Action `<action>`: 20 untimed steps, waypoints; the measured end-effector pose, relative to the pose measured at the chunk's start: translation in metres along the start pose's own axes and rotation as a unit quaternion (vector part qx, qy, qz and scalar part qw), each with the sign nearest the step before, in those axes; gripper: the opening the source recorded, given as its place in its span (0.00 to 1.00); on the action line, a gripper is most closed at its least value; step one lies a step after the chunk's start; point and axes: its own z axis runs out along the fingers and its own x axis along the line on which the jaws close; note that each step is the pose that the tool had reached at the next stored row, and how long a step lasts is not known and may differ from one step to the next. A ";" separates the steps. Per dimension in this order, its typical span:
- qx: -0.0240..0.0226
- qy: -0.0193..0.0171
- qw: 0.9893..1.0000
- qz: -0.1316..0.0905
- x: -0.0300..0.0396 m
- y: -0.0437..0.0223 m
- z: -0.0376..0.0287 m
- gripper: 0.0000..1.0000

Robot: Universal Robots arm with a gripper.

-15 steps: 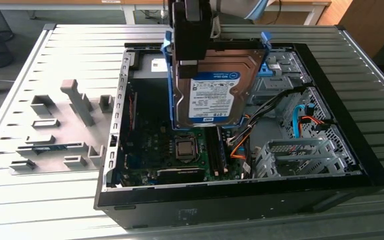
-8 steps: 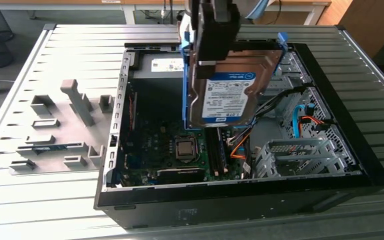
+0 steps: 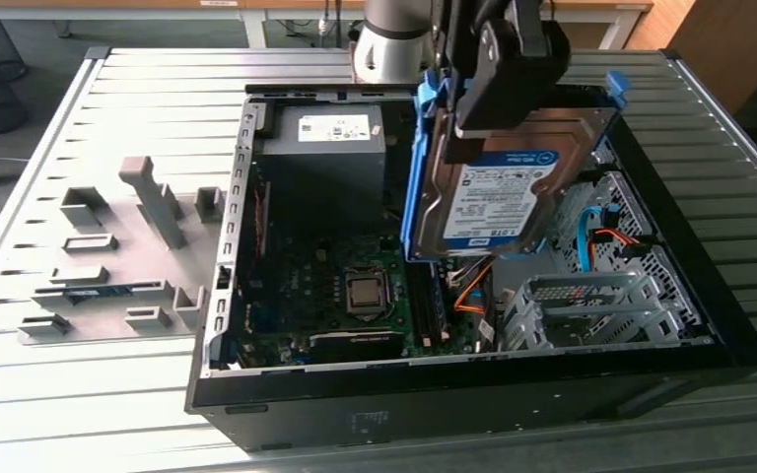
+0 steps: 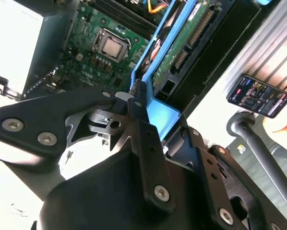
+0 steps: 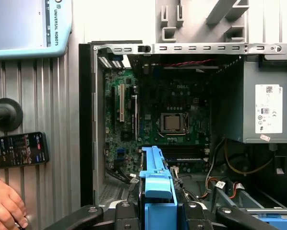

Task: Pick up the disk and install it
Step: 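Insert the disk into the insertion slot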

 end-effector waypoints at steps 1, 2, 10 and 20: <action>0.000 0.000 1.000 0.000 0.0023 -0.0001 0.0002 0.36; 0.000 0.000 1.000 0.000 0.0045 -0.0003 0.0003 0.36; 0.000 0.000 1.000 0.000 0.0145 -0.0163 0.0039 0.36; -0.003 0.000 1.000 0.000 0.0149 -0.0556 0.0078 0.36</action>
